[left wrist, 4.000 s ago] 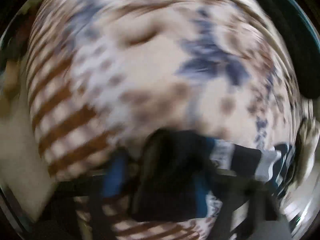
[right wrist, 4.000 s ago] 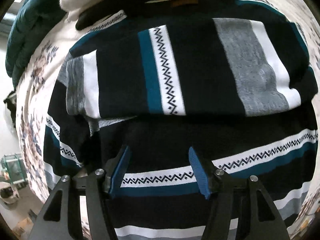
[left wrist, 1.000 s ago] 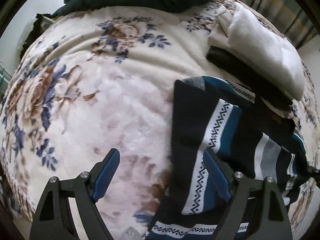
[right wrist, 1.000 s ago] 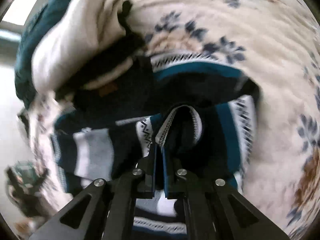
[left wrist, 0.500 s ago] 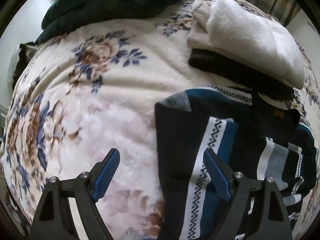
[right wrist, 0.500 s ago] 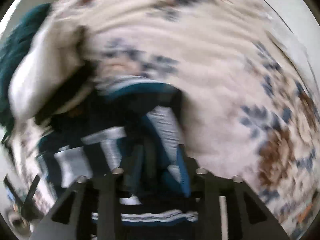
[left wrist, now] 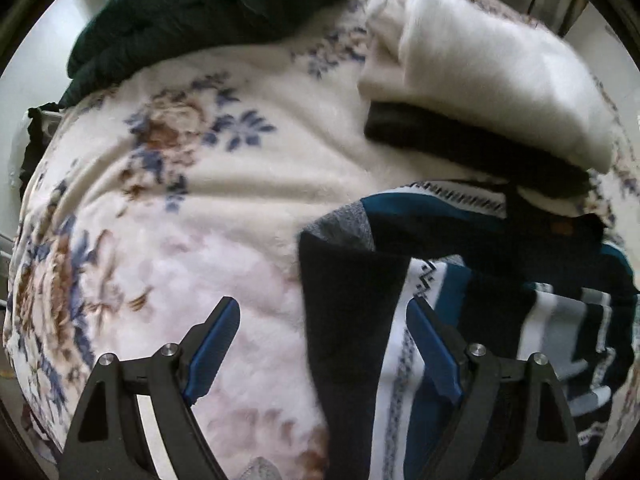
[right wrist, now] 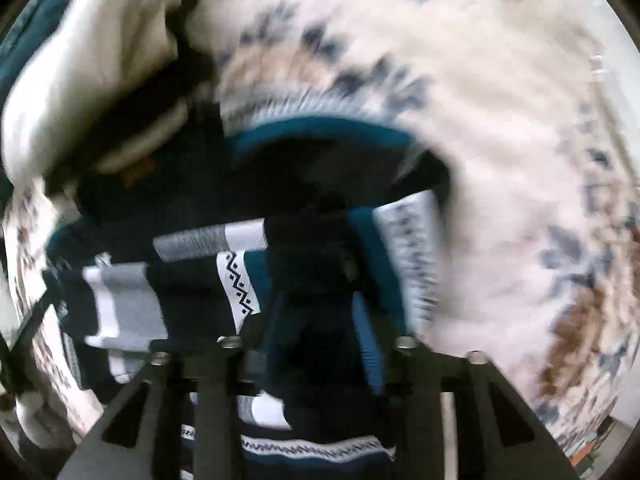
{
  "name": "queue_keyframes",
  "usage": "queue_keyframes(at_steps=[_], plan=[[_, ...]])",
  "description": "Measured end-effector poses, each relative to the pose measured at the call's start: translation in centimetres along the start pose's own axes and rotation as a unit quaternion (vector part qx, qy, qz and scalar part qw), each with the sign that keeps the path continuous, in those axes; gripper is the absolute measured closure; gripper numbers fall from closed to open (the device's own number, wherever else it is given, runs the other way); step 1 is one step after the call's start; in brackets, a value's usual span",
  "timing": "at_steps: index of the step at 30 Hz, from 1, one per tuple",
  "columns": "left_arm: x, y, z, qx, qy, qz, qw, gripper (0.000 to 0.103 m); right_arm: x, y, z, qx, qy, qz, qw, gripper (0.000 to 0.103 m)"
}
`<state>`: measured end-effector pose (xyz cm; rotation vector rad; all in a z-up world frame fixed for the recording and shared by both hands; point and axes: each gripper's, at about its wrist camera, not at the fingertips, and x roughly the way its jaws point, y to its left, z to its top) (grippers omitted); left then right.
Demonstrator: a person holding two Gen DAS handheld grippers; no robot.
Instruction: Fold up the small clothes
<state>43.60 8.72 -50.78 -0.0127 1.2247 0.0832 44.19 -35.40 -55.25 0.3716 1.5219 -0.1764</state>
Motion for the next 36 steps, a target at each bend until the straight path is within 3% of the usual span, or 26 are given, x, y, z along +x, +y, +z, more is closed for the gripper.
queue_keyframes(at_steps=[2, 6, 7, 8, 12, 14, 17, 19, 20, 21, 22, 23, 24, 25, 26, 30, 31, 33, 36], plan=[[-0.9, 0.6, -0.9, -0.013, 0.005, -0.004, 0.9999, 0.018, -0.7, -0.8, -0.5, 0.007, 0.001, 0.008, 1.000, 0.037], [-0.4, 1.0, -3.1, -0.036, 0.044, -0.016, 0.9983, 0.018, 2.9, -1.5, -1.1, 0.018, 0.050, 0.022, 0.998, 0.040], [-0.2, 1.0, -3.7, -0.039, 0.054, -0.019, 0.9976, 0.018, 3.6, -1.4, -1.2, 0.022, 0.060, 0.028, 0.998, 0.051], [-0.2, 0.9, -4.3, -0.041, 0.057, -0.020, 0.9973, 0.018, 3.7, -1.3, -1.4, 0.027, 0.058, 0.028, 0.998, 0.097], [-0.6, 0.8, -5.7, -0.040, 0.060, -0.030, 0.9969, 0.018, 0.2, -2.9, -1.9, 0.054, -0.002, 0.013, 0.998, 0.101], [-0.3, 0.5, -6.3, -0.034, 0.068, -0.045, 0.9961, 0.018, -0.4, -4.0, -2.1, 0.056, -0.006, -0.005, 0.998, 0.101], [0.3, -0.2, -6.8, -0.022, 0.079, -0.052, 0.9953, 0.019, 1.2, -4.2, -2.5, 0.023, 0.044, -0.021, 0.999, 0.098], [0.7, -0.6, -7.0, -0.021, 0.080, -0.060, 0.9948, 0.019, 1.2, -3.7, -2.3, 0.003, 0.060, -0.045, 0.997, 0.082], [0.9, -0.8, -7.1, -0.023, 0.081, -0.068, 0.9941, 0.021, 0.4, -3.0, -2.1, -0.009, 0.039, -0.057, 0.998, 0.074], [1.2, -0.9, -7.1, -0.024, 0.082, -0.074, 0.9936, 0.029, -0.5, -2.1, -1.9, -0.022, 0.013, -0.061, 0.998, 0.069], [1.5, -1.0, -7.1, -0.024, 0.085, -0.078, 0.9930, 0.046, -1.6, -0.7, -1.6, -0.042, -0.016, -0.056, 0.997, 0.067], [1.8, -1.3, -7.1, -0.023, 0.089, -0.086, 0.9920, 0.057, -2.1, 0.2, -1.5, -0.058, -0.024, -0.041, 0.997, 0.065], [2.1, -1.6, -7.2, -0.021, 0.092, -0.096, 0.9910, 0.077, -1.9, 1.9, -1.1, -0.081, -0.024, -0.020, 0.996, 0.060], [2.3, -2.0, -7.2, -0.016, 0.092, -0.101, 0.9905, 0.085, -1.2, 3.7, -0.8, -0.112, -0.014, -0.003, 0.994, 0.056], [2.4, -2.4, -7.0, -0.008, 0.090, -0.098, 0.9911, 0.086, 0.0, 5.6, -0.7, -0.148, 0.003, 0.008, 0.989, 0.048], [2.2, -3.5, -6.5, 0.021, 0.081, -0.085, 0.9929, 0.091, 6.3, 11.6, -1.5, -0.282, 0.071, -0.009, 0.957, 0.048], [2.2, -3.4, -6.4, 0.020, 0.081, -0.087, 0.9927, 0.091, 7.7, 12.6, -1.8, -0.308, 0.078, -0.029, 0.948, 0.052], [2.3, -3.2, -6.4, 0.019, 0.082, -0.091, 0.9923, 0.091, 8.2, 13.3, -1.7, -0.325, 0.051, -0.049, 0.943, 0.101], [2.3, -2.9, -6.5, 0.022, 0.081, -0.097, 0.9918, 0.091, 7.3, 11.3, 0.8, -0.229, 0.029, -0.018, 0.973, 0.101]])
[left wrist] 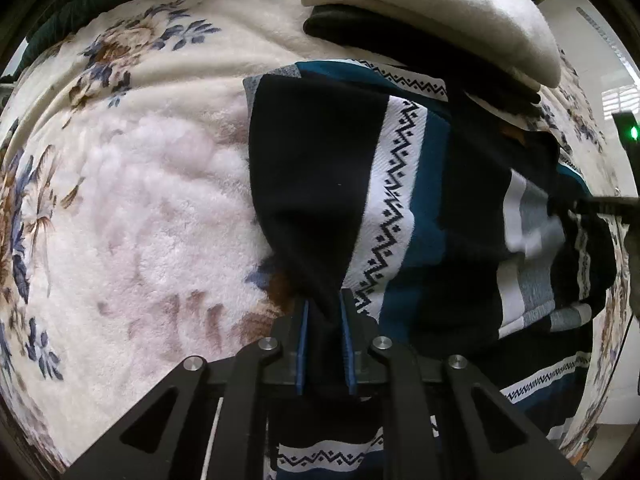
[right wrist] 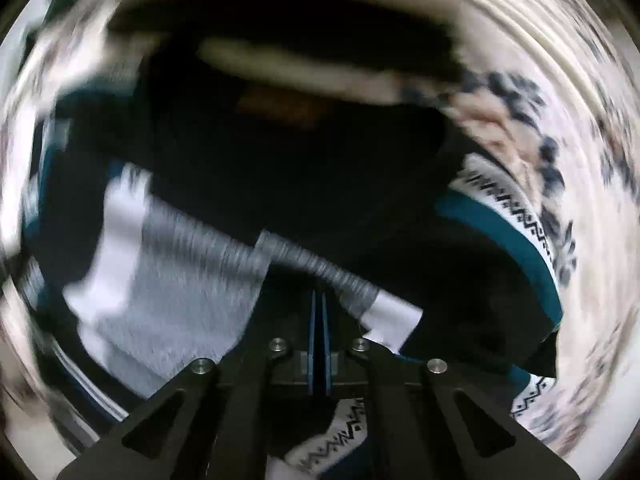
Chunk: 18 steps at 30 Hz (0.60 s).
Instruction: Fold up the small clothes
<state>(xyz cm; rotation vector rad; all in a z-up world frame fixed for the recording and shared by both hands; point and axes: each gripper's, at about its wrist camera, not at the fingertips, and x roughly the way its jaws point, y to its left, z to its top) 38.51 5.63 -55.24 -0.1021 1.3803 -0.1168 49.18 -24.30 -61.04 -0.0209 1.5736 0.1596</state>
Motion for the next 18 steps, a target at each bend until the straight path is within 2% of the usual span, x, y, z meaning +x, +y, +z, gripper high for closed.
queue_keyframes(at_steps=[3, 4, 6, 7, 8, 10, 12, 16, 18], plan=[[-0.2, 0.3, -0.1, 0.002, 0.005, -0.005, 1.0000, 0.091, 0.0, -2.8, 0.3, 0.081, 0.008, 0.034, 0.996, 0.101], [-0.5, 0.6, -0.1, -0.003, 0.009, -0.005, 0.9999, 0.087, -0.2, -3.9, 0.1, 0.110, 0.019, 0.048, 0.993, 0.100], [-0.9, 1.2, 0.3, -0.022, 0.025, -0.011, 0.9994, 0.086, -1.3, -5.7, -0.4, 0.148, 0.020, 0.070, 0.986, 0.081], [-1.4, 1.6, 0.6, -0.036, 0.027, -0.014, 0.9989, 0.077, -2.8, -6.9, -1.1, 0.170, 0.004, 0.078, 0.982, 0.076], [-2.0, 1.9, 0.9, -0.046, 0.024, -0.013, 0.9986, 0.073, -4.4, -8.0, -2.0, 0.189, -0.013, 0.077, 0.979, 0.068], [-3.0, 2.3, 1.6, -0.061, 0.005, -0.027, 0.9978, 0.051, -7.2, -10.0, -4.2, 0.220, -0.033, 0.069, 0.972, 0.067], [-3.7, 2.5, 2.7, -0.073, -0.020, -0.040, 0.9963, 0.042, -8.6, -11.5, -6.8, 0.244, -0.033, 0.070, 0.967, 0.060], [-2.0, 2.1, 5.8, -0.071, -0.030, -0.034, 0.9964, 0.042, -6.4, -12.1, -9.7, 0.258, 0.015, 0.063, 0.964, 0.058], [0.0, 1.7, 7.2, -0.066, -0.018, -0.027, 0.9973, 0.042, -5.1, -11.9, -10.4, 0.269, 0.024, 0.087, 0.959, 0.058]])
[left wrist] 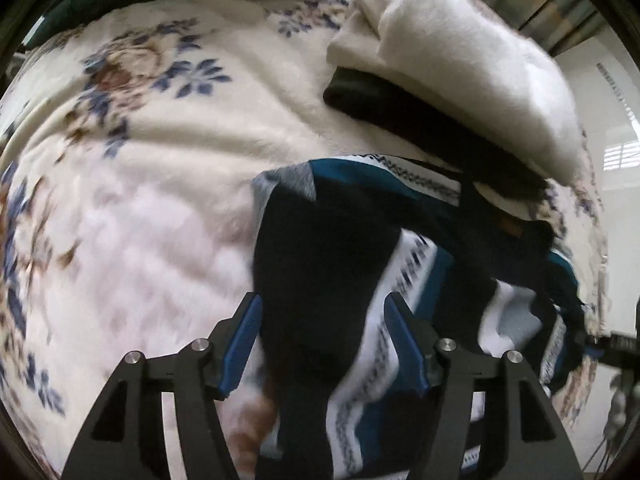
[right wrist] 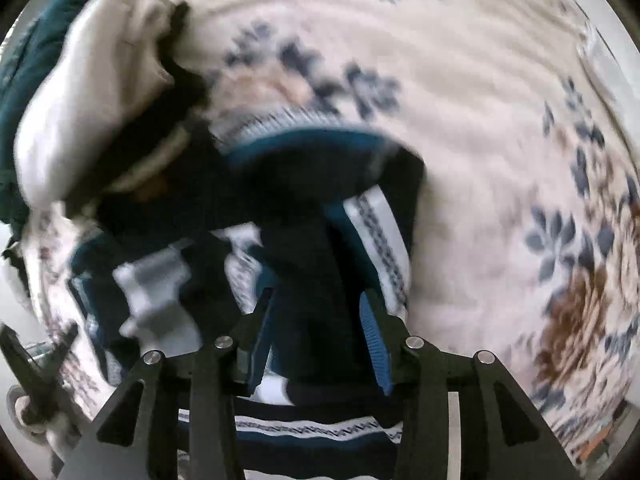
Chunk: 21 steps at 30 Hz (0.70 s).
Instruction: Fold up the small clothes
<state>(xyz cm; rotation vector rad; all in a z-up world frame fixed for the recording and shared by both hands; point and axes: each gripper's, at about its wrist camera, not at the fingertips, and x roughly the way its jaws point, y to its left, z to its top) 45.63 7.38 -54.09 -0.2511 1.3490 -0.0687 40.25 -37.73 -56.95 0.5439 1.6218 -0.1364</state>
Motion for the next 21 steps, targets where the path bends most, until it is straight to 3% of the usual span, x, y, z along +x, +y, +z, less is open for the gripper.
queue_keyframes(at_steps=[1, 2, 3, 7, 10, 13, 15, 17, 18, 19, 21], plan=[[0.5, 0.0, 0.5, 0.002, 0.003, 0.002, 1.0000, 0.042, 0.7, -0.2, -0.1, 0.005, 0.003, 0.007, 1.000, 0.059], [1.2, -0.1, 1.0, 0.008, 0.006, 0.010, 0.9999, 0.042, 1.0, -0.3, -0.3, 0.008, -0.004, 0.008, 1.000, 0.073], [1.7, -0.2, 1.3, 0.013, 0.009, 0.013, 0.9998, 0.042, 0.6, -0.5, -0.5, 0.017, -0.022, 0.007, 1.000, 0.100], [2.5, 0.3, 2.0, 0.022, 0.012, 0.014, 0.9996, 0.042, -1.7, -2.0, -0.8, 0.052, -0.076, -0.025, 0.995, 0.101], [2.6, 0.3, 2.1, 0.023, 0.011, 0.015, 0.9996, 0.042, -0.3, -3.1, -0.3, 0.049, -0.029, -0.033, 0.998, 0.098], [0.6, -0.1, 1.8, 0.027, -0.014, 0.019, 0.9994, 0.042, -0.4, -2.2, -0.3, 0.022, -0.021, -0.059, 0.998, 0.075], [-1.5, -0.4, 1.4, 0.032, -0.040, 0.017, 0.9986, 0.042, -1.9, -0.6, -1.1, -0.016, -0.044, -0.082, 0.996, 0.034], [-3.2, -0.8, 1.0, 0.036, -0.059, 0.027, 0.9972, 0.040, -2.7, 0.8, -2.0, -0.043, -0.055, -0.106, 0.992, 0.015], [-3.9, -0.8, 0.6, 0.037, -0.063, 0.035, 0.9967, 0.023, -2.8, 1.6, -2.5, -0.058, -0.056, -0.121, 0.989, 0.004], [-4.2, -1.1, 0.5, 0.038, -0.062, 0.039, 0.9965, 0.004, -2.7, 2.6, -3.0, -0.076, -0.055, -0.138, 0.986, 0.000], [-5.2, -1.6, -0.2, 0.040, -0.071, 0.050, 0.9954, 0.002, -2.6, 4.2, -4.2, -0.098, -0.055, -0.158, 0.981, 0.000]])
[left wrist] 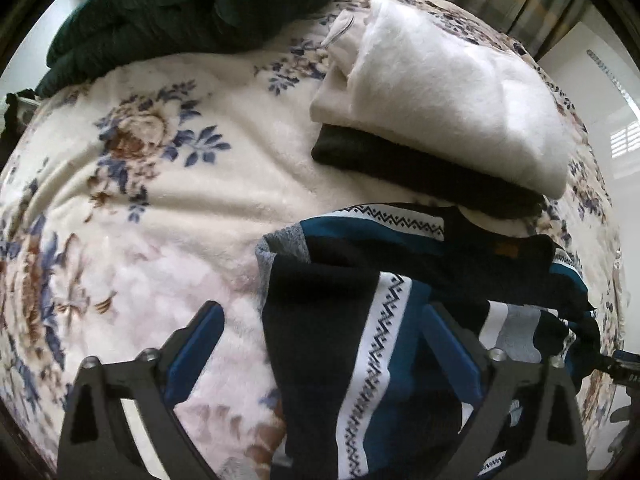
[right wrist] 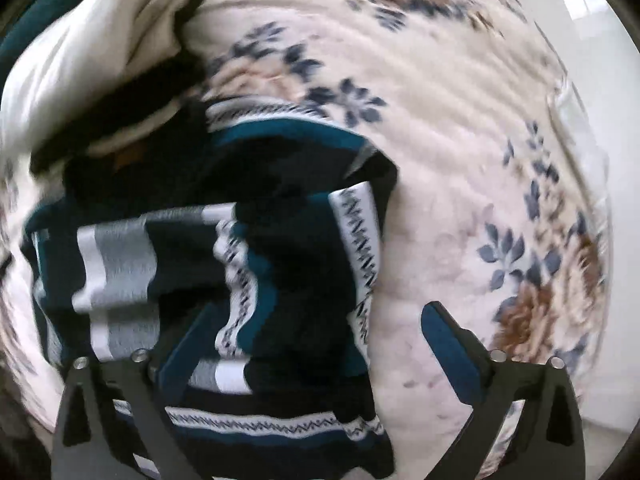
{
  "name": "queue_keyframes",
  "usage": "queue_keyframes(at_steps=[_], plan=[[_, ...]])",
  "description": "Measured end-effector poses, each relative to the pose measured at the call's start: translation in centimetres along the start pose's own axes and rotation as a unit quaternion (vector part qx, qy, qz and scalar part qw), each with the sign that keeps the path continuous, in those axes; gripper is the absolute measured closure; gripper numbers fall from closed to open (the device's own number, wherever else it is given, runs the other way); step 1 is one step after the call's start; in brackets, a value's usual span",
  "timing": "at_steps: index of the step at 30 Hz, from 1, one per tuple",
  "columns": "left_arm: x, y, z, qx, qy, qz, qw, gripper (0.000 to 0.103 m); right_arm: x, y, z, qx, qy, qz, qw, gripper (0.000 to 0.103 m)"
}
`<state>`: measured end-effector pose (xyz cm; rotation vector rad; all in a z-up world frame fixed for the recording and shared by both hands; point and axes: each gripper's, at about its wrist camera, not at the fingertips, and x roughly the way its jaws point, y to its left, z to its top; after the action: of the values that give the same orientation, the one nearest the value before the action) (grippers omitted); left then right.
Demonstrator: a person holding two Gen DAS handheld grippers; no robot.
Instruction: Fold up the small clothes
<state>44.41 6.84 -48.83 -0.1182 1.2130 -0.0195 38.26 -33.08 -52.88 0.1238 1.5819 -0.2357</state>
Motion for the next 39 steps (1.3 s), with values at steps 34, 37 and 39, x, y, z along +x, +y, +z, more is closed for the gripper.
queue_keyframes(at_steps=[34, 37, 39], plan=[[-0.3, -34.6, -42.2, 0.100, 0.211, -0.012, 0.9723, 0.038, 3.0, -25.1, -8.6, -0.031, 0.079, 0.191, 0.978, 0.000], [-1.5, -33.6, -40.4, 0.094, 0.185, -0.027, 0.9780, 0.097, 4.4, -23.4, -4.9, -0.016, 0.073, 0.246, 0.966, 0.000], [-2.4, -32.6, -39.4, 0.077, 0.178, -0.048, 0.9799, 0.097, 5.6, -21.9, -1.7, 0.010, 0.065, 0.290, 0.955, 0.013]])
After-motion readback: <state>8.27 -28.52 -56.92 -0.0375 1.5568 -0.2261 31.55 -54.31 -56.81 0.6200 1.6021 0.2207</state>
